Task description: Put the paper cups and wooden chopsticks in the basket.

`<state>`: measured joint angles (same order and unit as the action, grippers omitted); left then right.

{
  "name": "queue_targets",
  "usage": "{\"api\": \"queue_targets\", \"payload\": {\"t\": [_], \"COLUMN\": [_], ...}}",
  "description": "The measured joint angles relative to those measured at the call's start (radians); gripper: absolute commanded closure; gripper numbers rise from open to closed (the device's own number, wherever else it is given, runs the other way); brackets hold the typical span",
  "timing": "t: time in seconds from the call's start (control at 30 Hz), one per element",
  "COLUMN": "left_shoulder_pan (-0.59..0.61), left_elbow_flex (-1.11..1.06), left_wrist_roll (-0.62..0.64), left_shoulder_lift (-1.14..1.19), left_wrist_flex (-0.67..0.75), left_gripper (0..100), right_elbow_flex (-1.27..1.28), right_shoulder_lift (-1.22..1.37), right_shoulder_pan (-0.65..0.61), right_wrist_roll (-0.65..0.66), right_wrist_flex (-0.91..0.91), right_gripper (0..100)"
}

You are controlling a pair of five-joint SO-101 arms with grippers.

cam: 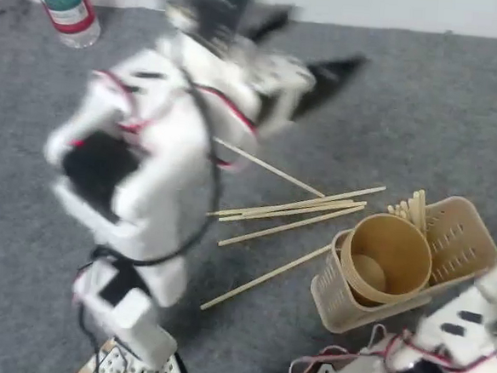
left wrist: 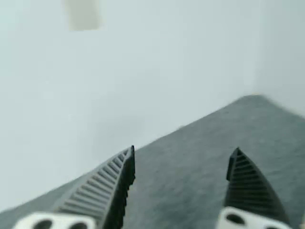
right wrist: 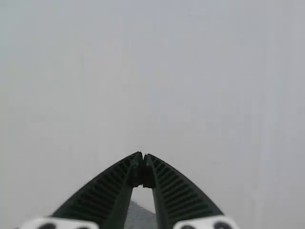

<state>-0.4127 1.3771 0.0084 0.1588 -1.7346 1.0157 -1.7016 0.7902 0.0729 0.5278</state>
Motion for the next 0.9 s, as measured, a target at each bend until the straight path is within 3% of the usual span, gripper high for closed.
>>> {"api": "queue_targets", "payload": {"t": [0.17, 0.43, 0.63, 0.9], "left_shoulder_pan": [0.166, 0.353, 0.480, 0.643], "left_elbow_flex": [-0.374, -0.979, -1.389, -1.896], "left_wrist_roll": [-0.086, -0.167, -0.230, -0.238], "left_shoulder_lift": [-0.209, -0.611, -0.792, -0.853], "left_wrist_flex": [0.000, 0.000, 0.000, 0.152], "left_gripper": [70, 70, 70, 70], "right_elbow_flex": [-0.255, -0.779, -1.151, -1.103], "right_shoulder_lift": [0.091, 0.413, 0.709, 0.822], "right_shoulder_pan": [-0.196, -0.358, -0.509, -0.470], "right_wrist_roll": [0.097, 0.158, 0.273, 0.379], "right_wrist_flex": [0.232, 0.738, 1.181, 1.229], "right_gripper": [98.9, 89.6, 89.1, 89.0]}}
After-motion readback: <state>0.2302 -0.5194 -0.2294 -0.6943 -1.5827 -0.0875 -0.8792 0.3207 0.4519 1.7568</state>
